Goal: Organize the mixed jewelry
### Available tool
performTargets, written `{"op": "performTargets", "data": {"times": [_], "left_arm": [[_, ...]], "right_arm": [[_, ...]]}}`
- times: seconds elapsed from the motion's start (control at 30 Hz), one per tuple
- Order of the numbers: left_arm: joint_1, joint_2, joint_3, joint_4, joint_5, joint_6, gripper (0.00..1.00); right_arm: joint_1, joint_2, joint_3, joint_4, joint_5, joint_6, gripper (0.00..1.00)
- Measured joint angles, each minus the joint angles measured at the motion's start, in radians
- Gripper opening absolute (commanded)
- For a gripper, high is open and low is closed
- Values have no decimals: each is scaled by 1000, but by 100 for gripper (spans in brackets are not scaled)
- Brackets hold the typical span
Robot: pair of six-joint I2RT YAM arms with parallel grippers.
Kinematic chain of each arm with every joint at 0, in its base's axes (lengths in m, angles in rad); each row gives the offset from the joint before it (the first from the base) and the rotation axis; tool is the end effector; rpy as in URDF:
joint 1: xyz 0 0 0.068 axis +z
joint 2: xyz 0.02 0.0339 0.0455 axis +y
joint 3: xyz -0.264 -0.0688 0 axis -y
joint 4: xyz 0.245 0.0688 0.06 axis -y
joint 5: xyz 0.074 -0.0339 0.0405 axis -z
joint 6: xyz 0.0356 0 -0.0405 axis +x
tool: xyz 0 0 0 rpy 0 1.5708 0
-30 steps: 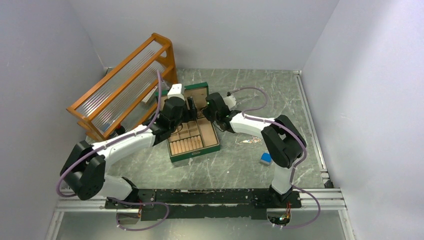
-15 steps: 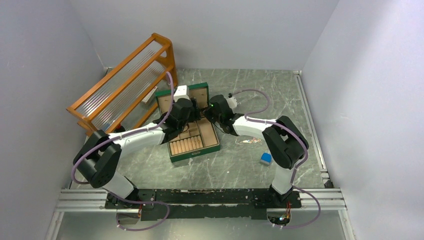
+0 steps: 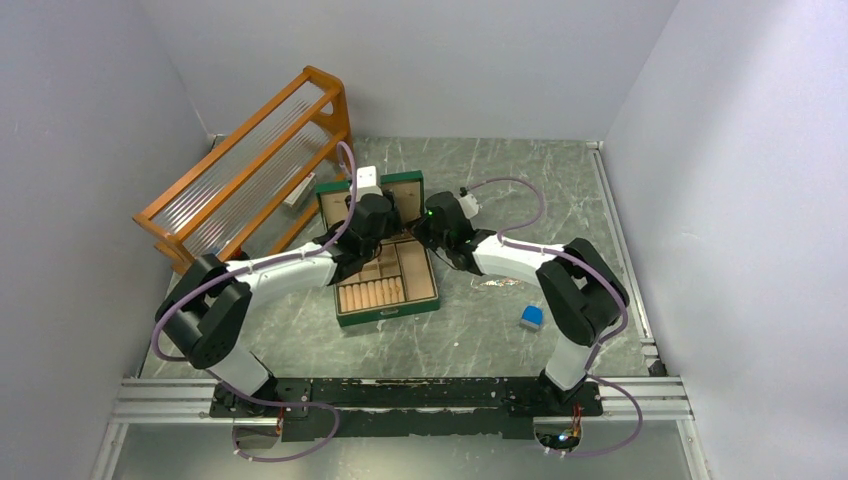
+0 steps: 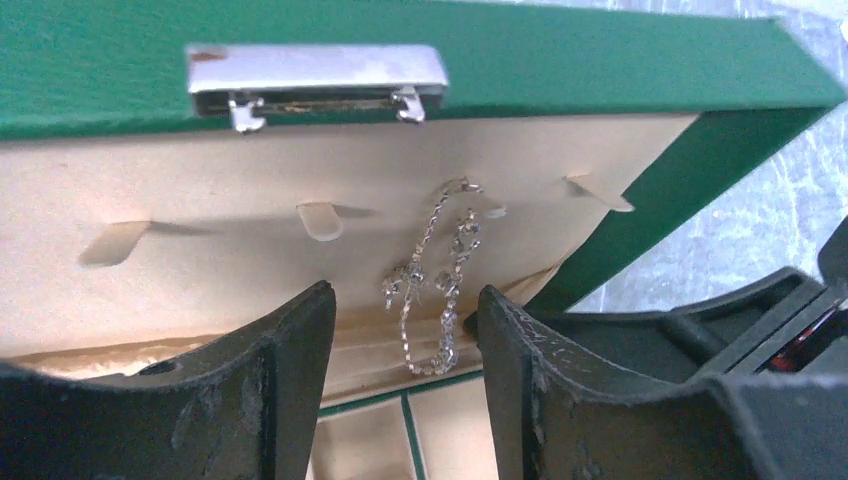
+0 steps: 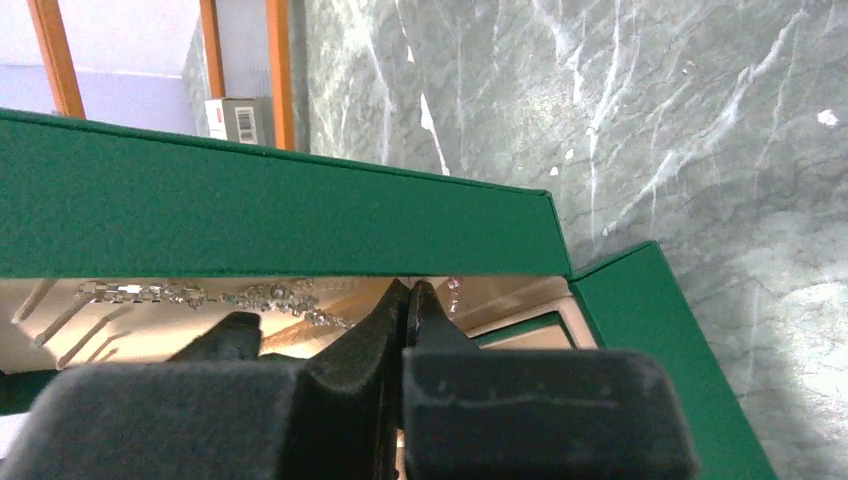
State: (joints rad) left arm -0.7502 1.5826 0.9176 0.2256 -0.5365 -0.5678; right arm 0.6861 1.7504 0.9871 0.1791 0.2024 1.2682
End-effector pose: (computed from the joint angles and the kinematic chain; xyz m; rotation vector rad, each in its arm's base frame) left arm 0.2667 -0.2237 0.2290 -0.1597 1.9531 -0.3310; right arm 0.2958 0.2330 0.1872 0.7748 2.1519 0.8880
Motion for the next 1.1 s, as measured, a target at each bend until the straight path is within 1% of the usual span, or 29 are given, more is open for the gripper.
{"op": "performTargets", "data": {"times": [0.07, 0.17, 0.23, 0.43, 0.73, 0.8, 0.9, 1.07, 1.1], "left_arm": [[0, 6, 17, 0, -9, 4, 59], [0, 10, 33, -3, -13, 6, 63], [0, 10, 35, 0, -11, 10, 64], [-1, 28, 43, 1, 9, 2, 59], [-4, 77, 43, -8, 26, -42, 48], [-4, 82, 43, -8, 26, -43, 45], [-4, 90, 43, -9, 25, -43, 36], [-4, 108, 53, -16, 24, -37, 18], [-4, 110, 54, -18, 23, -34, 13]], "right_arm": [[-5, -1, 0, -9, -7, -10, 0], [-13, -1, 5, -15, -24, -21, 0], [-18, -1, 10, -24, -35, -28, 0], [-25, -1, 13, -32, -53, -31, 0], [-26, -1, 14, -34, -59, -31, 0], [-27, -1, 14, -34, -61, -31, 0], [-28, -1, 14, -34, -65, -32, 0], [-29, -1, 14, -34, -68, -37, 0], [-29, -1, 14, -34, -69, -39, 0]]}}
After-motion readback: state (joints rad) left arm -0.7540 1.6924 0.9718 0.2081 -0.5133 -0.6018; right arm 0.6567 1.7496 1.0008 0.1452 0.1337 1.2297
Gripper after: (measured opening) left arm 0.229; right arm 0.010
